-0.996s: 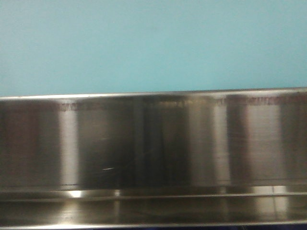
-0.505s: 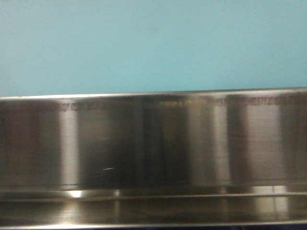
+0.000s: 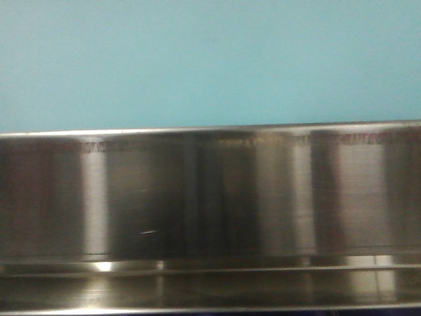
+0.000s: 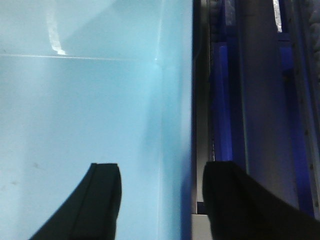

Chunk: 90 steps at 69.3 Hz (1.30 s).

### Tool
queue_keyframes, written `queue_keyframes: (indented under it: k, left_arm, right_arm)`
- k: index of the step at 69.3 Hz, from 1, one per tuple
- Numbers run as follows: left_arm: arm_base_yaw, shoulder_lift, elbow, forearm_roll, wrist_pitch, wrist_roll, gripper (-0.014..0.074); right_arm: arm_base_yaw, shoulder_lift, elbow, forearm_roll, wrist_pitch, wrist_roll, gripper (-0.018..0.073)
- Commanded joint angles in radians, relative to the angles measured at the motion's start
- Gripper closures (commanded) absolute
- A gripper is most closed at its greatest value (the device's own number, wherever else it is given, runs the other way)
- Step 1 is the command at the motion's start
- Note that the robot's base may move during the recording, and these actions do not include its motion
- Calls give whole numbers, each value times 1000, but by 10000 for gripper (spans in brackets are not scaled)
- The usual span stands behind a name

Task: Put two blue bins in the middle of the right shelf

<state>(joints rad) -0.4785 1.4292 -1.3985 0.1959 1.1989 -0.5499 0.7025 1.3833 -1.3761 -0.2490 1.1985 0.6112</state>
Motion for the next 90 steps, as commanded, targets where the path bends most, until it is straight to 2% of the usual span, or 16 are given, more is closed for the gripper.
queue_keyframes:
  k: [1,29,90]
  left_arm:
    - [3,3,14,-14,22,1,60]
    - [3,3,14,17,22,1,60]
    - [3,-35,-23,19,22,1,60]
  right_arm:
    - [-3,12,24,28,23,-2,293]
    - [-3,12,24,28,23,-2,293]
    - [-3,11,-10,28,23,-2,293]
